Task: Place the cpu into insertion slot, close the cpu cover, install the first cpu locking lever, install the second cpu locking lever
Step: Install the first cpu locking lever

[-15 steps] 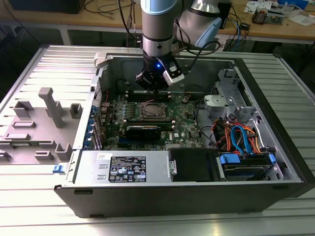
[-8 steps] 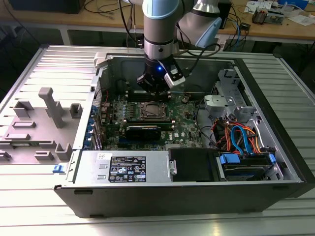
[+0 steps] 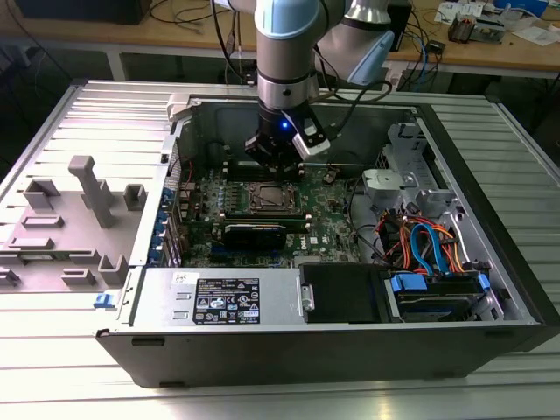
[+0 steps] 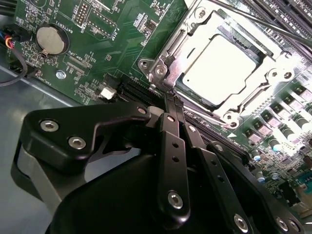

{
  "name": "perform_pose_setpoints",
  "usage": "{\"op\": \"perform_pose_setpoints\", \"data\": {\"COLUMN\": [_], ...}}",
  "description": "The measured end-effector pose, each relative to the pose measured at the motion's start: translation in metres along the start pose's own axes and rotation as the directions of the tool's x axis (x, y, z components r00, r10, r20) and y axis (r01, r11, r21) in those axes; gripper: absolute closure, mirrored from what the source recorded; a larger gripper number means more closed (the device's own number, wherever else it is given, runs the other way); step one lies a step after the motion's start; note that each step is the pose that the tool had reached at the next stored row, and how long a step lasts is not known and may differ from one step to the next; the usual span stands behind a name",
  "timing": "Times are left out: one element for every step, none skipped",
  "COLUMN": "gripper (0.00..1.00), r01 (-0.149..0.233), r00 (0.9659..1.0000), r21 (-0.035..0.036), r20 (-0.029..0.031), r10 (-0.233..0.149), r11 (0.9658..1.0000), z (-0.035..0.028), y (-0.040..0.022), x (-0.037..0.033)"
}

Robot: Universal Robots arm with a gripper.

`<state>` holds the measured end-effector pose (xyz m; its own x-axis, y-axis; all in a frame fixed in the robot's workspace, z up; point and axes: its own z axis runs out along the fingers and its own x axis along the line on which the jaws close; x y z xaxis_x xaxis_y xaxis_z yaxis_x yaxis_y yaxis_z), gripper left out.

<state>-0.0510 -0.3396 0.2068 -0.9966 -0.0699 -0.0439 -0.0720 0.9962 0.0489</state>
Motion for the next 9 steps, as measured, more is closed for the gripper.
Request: {"op": "perform_pose_setpoints", "data": {"gripper": [0.89, 0.89, 0.89, 0.89, 0.89, 0.89, 0.89, 0.89, 0.89], "r01": [0.000, 0.000, 0.000, 0.000, 0.000, 0.000, 0.000, 0.000, 0.000], "r00": [1.0000, 1.0000, 1.0000, 1.0000, 1.0000, 1.0000, 1.0000, 1.0000, 1.0000], "r21": [0.0001, 0.0001, 0.0000, -0.0001, -0.0001, -0.0001, -0.0001, -0.0001, -0.0003], "r20": [0.0000, -0.0001, 0.0000, 0.0001, 0.0000, 0.0000, 0.0000, 0.0000, 0.0002], "r10": [0.000, 0.000, 0.000, 0.000, 0.000, 0.000, 0.000, 0.000, 0.000], "r11": [1.0000, 1.0000, 1.0000, 1.0000, 1.0000, 1.0000, 1.0000, 1.0000, 1.0000], "z": [0.0003, 0.0003, 0.0004, 0.0004, -0.0003, -0.0014, -0.0029, -0.0034, -0.0034], "y": [0.0000, 0.0000, 0.0000, 0.0000, 0.0000, 0.0001, 0.0002, 0.0002, 0.0002], "x": [-0.0001, -0.0001, -0.0002, -0.0002, -0.0002, -0.0002, -0.0003, -0.0004, -0.0004]}}
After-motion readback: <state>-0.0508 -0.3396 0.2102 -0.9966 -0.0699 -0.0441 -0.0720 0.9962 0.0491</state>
